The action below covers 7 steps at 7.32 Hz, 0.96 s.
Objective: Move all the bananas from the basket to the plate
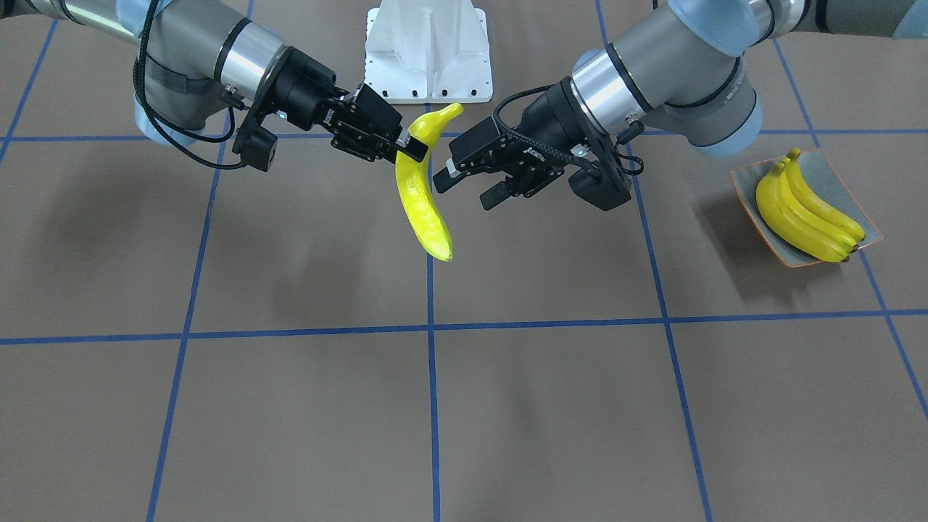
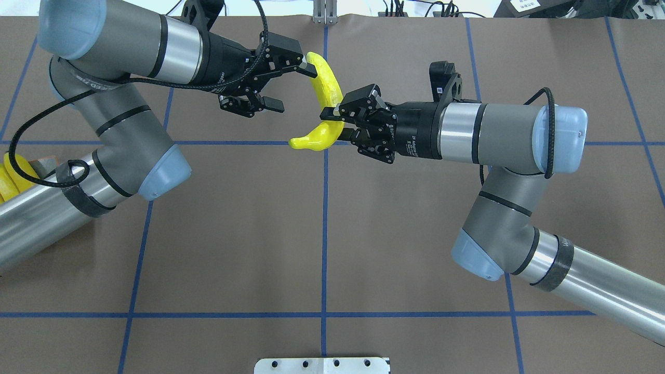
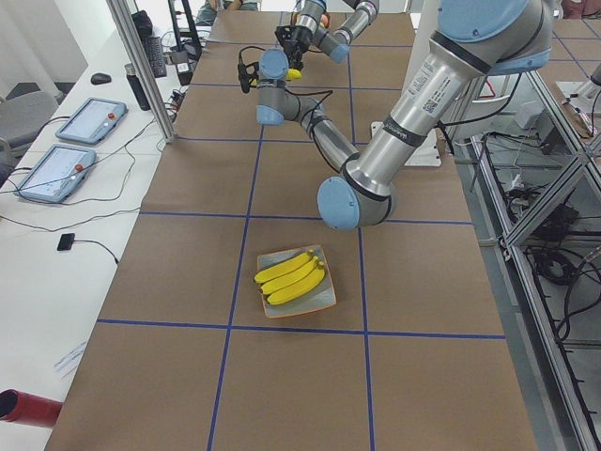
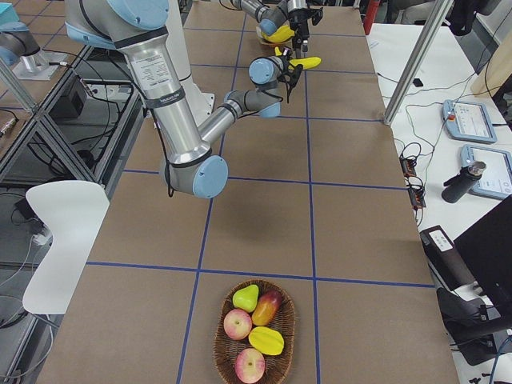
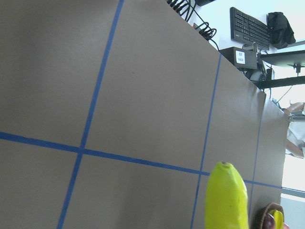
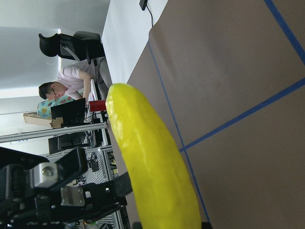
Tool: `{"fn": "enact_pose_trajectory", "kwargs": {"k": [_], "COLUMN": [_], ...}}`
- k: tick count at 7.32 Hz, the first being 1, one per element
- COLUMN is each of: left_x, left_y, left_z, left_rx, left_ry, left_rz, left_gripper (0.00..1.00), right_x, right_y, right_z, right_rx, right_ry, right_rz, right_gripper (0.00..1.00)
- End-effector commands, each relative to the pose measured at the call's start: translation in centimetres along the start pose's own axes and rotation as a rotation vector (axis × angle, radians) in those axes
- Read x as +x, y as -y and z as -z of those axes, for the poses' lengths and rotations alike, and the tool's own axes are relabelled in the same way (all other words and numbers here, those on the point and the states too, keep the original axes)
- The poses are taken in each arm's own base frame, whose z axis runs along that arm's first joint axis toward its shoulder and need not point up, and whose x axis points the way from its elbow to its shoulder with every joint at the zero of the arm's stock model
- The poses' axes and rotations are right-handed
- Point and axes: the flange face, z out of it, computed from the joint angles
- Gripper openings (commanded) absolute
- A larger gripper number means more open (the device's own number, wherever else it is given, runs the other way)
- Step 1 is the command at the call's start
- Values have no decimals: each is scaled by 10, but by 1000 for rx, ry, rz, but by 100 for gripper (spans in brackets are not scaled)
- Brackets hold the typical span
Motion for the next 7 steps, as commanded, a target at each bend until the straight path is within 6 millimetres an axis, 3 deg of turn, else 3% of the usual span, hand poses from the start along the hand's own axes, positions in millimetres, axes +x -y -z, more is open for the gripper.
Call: {"fn": "enact_pose_trajectory", "kwargs": {"k": [1,4,7], "left_x": [-6,0,7], "left_y": [-2,-17,-21], "left_z": [-4,-13,-17], "left_rx": [-23,-50,-47], "left_ry": [-52,-75,-106], "left_rz": [-6,-14,21], "left_gripper": [99,97,90], "right_x": [4,-4,7], "right_y": [3,0,2], "right_z": [2,-1,0], "right_rx": [-20,-17,-55], "right_ry": [54,84,130], "right_rz": [-56,-95,-126], "right_gripper": [0,0,0]}}
